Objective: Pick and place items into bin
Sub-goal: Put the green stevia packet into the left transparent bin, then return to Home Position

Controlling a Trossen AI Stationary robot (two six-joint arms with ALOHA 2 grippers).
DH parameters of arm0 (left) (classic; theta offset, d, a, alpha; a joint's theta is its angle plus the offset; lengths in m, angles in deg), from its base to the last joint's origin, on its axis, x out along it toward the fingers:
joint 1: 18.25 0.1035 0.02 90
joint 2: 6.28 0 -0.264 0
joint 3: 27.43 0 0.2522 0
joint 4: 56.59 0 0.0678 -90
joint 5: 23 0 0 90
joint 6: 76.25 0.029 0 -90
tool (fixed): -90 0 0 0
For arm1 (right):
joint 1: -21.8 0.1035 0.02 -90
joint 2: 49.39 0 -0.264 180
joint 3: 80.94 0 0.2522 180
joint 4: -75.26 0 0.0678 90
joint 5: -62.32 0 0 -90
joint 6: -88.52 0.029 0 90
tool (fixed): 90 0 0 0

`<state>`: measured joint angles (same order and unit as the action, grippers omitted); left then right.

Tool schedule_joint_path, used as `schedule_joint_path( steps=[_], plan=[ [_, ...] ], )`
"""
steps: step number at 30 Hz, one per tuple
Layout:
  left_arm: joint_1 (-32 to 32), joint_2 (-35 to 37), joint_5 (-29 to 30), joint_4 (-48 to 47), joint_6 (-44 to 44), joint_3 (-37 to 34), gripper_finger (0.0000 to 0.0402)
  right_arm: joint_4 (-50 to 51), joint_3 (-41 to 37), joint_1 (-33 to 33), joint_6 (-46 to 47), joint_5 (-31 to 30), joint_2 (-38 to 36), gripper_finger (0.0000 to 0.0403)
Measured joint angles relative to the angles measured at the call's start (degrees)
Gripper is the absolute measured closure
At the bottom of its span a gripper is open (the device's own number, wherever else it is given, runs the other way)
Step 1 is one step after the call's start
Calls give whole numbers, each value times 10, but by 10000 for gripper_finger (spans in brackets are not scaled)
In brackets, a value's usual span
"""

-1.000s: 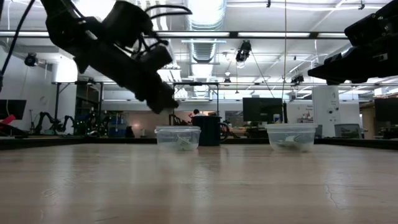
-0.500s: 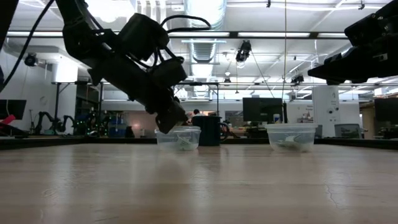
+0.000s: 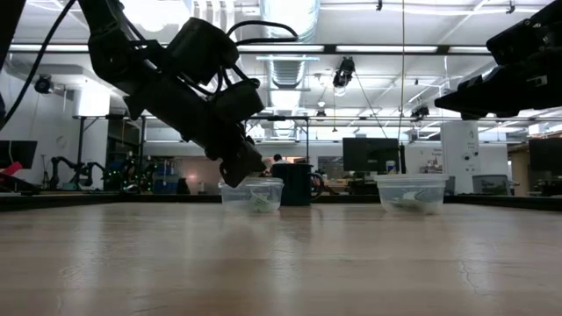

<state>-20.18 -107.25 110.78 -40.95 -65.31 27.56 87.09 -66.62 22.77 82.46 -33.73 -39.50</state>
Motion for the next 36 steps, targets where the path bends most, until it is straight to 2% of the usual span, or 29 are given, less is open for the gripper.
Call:
schedule_joint_path(
  steps=[5,17,27,32,36],
  plan=[
    [0,0,-4,0,0,0,347,0,0,0,0,0,0,335],
    [-1,0,-12,1,0,11,250,0,0,0,0,0,0,335],
    [-16,29,-21,0,0,12,244,0,0,0,0,0,0,335],
    [-16,44,-21,2,45,16,244,0,0,0,0,0,0,335],
    [-16,44,-22,1,45,16,244,0,0,0,0,0,0,335]
  ],
)
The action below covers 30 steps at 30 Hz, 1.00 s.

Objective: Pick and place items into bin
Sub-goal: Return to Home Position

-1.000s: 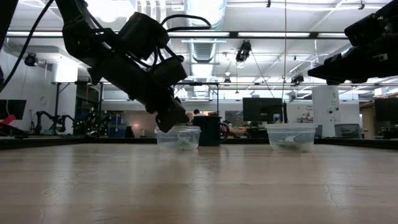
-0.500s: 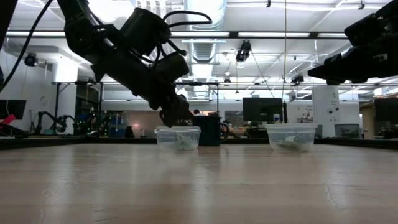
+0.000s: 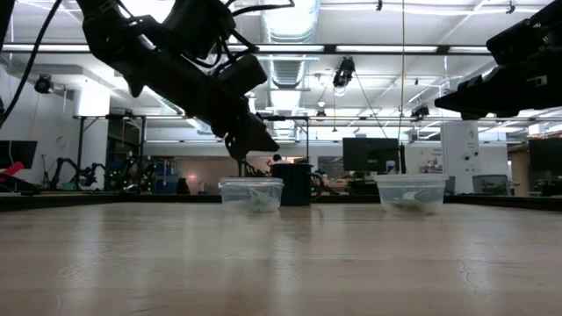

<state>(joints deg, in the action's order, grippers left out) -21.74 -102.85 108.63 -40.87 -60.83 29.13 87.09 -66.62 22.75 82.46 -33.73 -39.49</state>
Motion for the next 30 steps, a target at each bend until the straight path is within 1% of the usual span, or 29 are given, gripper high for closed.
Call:
schedule_joint_path(
  steps=[3,6,7,8,11,12,13,18,21,23,26,28,30],
  plan=[
    [0,-1,-13,1,-4,0,244,0,0,0,0,0,0,335],
    [0,-3,-54,-1,-57,-1,244,0,0,0,0,0,0,335],
    [0,-3,-76,0,-69,-1,244,0,0,0,0,0,0,335],
    [0,-3,-110,1,-69,-2,244,0,0,0,0,0,0,335],
    [5,-2,-255,-1,-41,-4,244,0,0,0,0,0,0,335],
    [7,-1,-291,1,-35,-4,244,0,0,0,0,0,0,335],
    [9,1,-313,3,-33,-4,244,0,0,0,0,0,0,335],
    [20,28,-318,0,-35,-22,244,0,0,0,0,0,0,335],
    [24,65,-320,3,-35,-51,244,0,0,0,0,0,0,335],
    [28,96,-321,39,-42,-80,244,0,0,0,0,0,0,335],
    [34,157,-319,109,-49,-142,244,0,0,0,0,0,0,335],
    [34,206,-319,157,-36,-186,244,0,0,0,0,0,0,335],
    [34,259,-320,168,-11,-222,244,0,0,0,0,0,0,335]
  ],
)
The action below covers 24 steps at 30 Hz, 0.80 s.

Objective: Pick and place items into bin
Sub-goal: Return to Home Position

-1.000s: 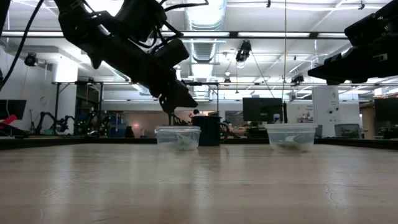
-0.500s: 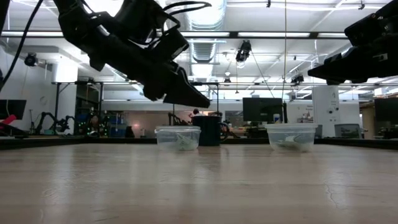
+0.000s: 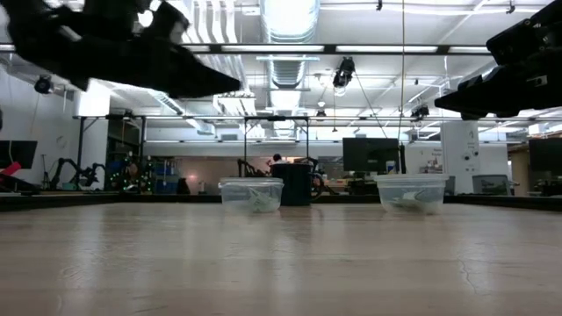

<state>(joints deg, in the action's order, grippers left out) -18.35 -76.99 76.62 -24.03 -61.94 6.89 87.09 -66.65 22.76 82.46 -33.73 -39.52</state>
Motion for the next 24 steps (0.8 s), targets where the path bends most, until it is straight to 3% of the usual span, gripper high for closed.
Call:
schedule_joint_path(
  steps=[5,10,20,24],
  plan=[
    [0,99,1,-3,12,-64,244,0,0,0,0,0,0,335],
    [0,149,1,-3,11,-98,244,0,0,0,0,0,0,335],
    [0,139,1,1,11,-101,244,0,0,0,0,0,0,335],
    [0,122,0,52,11,-97,244,0,0,0,0,0,0,335]
  ],
)
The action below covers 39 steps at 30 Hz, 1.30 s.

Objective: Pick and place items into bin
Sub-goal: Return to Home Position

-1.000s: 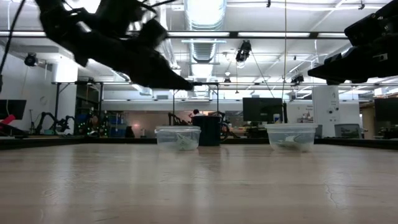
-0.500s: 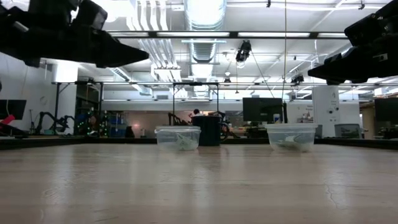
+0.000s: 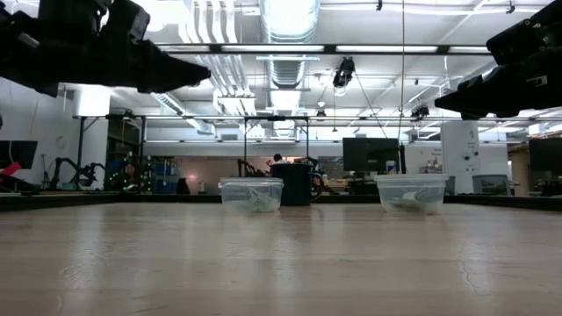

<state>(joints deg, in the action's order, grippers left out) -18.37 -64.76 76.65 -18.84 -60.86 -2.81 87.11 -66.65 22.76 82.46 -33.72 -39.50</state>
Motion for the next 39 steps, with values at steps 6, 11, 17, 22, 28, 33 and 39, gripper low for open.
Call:
schedule_joint_path(
  steps=[6,11,17,22,28,33,39],
  plan=[
    [0,-13,0,19,0,0,244,0,0,0,0,0,0,335],
    [0,-16,6,19,0,0,244,0,0,0,0,0,0,335],
    [0,29,60,2,-4,-5,244,0,0,0,0,0,0,335],
    [0,103,56,-51,-39,-12,244,0,0,0,0,0,0,335],
    [0,200,8,-61,-53,-48,244,0,0,0,0,0,0,335],
    [0,282,-72,-60,-61,-75,244,0,0,0,0,0,0,335],
    [0,367,-182,-72,-65,-95,244,0,0,0,0,0,0,335]
  ],
)
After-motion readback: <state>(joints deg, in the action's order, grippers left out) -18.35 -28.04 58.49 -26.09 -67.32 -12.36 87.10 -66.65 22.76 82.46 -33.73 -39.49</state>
